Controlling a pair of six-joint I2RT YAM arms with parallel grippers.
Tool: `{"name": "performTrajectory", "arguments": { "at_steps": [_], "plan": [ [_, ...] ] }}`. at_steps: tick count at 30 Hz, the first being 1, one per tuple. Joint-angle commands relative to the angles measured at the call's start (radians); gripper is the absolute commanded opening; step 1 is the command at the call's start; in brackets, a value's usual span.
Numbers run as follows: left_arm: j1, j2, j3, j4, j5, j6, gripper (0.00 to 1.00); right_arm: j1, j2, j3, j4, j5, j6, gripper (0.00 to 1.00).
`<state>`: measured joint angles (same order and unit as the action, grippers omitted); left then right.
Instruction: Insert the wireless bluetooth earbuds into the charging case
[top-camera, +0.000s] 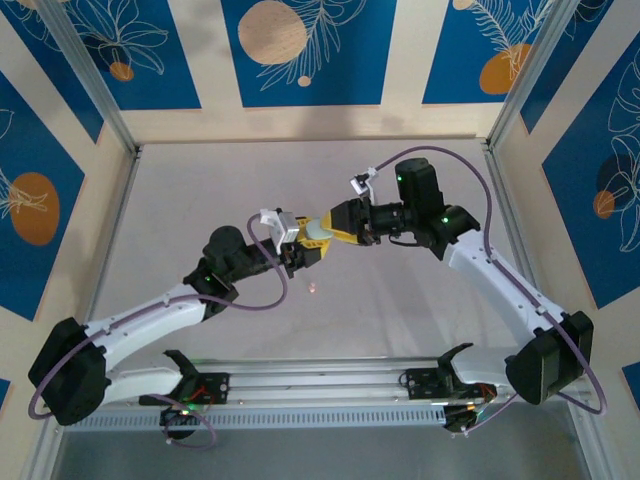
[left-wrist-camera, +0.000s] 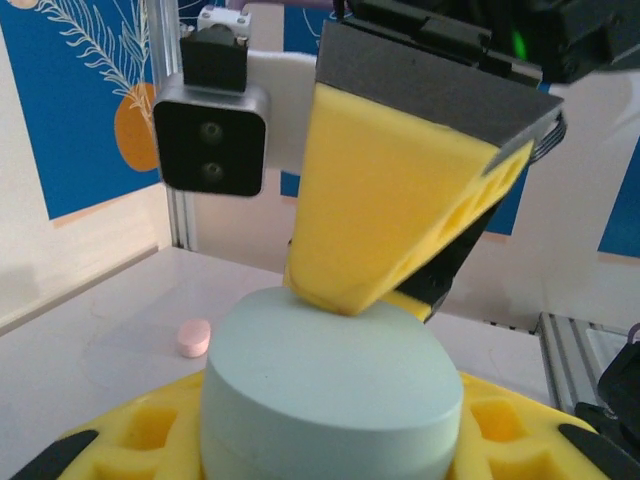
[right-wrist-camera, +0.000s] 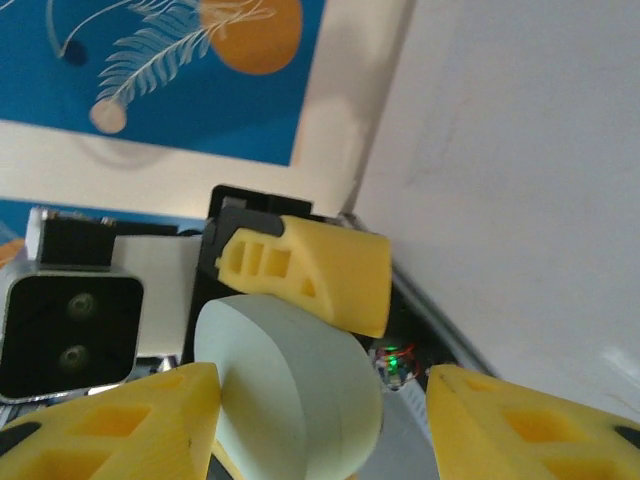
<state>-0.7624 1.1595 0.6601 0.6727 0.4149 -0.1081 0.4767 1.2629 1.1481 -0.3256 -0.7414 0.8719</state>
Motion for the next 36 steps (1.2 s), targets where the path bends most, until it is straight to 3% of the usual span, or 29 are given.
{"name": "performTrajectory", "arguments": {
  "at_steps": [1, 9, 13, 17, 20, 22, 25, 28, 36],
  "plan": [
    [-0.010, 0.010, 0.052, 0.106, 0.035, -0.036, 0.37, 0.006, 0.020, -0.045, 0.191, -0.176, 0.141, 0.56],
    [-0.009, 0.018, 0.055, 0.116, 0.028, -0.039, 0.37, 0.002, 0.026, -0.083, 0.280, -0.212, 0.192, 0.45],
    [-0.010, 0.020, 0.056, 0.103, 0.028, -0.038, 0.37, -0.016, 0.021, -0.095, 0.275, -0.182, 0.193, 0.29],
    [-0.010, 0.016, 0.058, 0.050, 0.015, -0.020, 0.43, -0.046, 0.005, -0.130, 0.313, -0.132, 0.234, 0.20],
    [-0.011, 0.010, 0.059, -0.005, -0.002, 0.007, 0.47, -0.061, -0.011, -0.157, 0.362, -0.103, 0.270, 0.18],
    [-0.010, 0.007, 0.059, -0.043, -0.016, 0.022, 0.57, -0.068, -0.018, -0.162, 0.359, -0.078, 0.271, 0.17],
    [-0.010, 0.002, 0.054, -0.074, -0.042, 0.038, 0.60, -0.085, -0.031, -0.180, 0.333, -0.020, 0.260, 0.16],
    [-0.010, -0.009, 0.046, -0.102, -0.074, 0.055, 0.70, -0.119, -0.035, -0.209, 0.342, 0.019, 0.268, 0.16],
    [-0.010, -0.079, 0.019, -0.189, -0.209, 0.073, 0.79, -0.228, 0.022, -0.303, 0.262, 0.280, 0.208, 0.16]
  ]
}}
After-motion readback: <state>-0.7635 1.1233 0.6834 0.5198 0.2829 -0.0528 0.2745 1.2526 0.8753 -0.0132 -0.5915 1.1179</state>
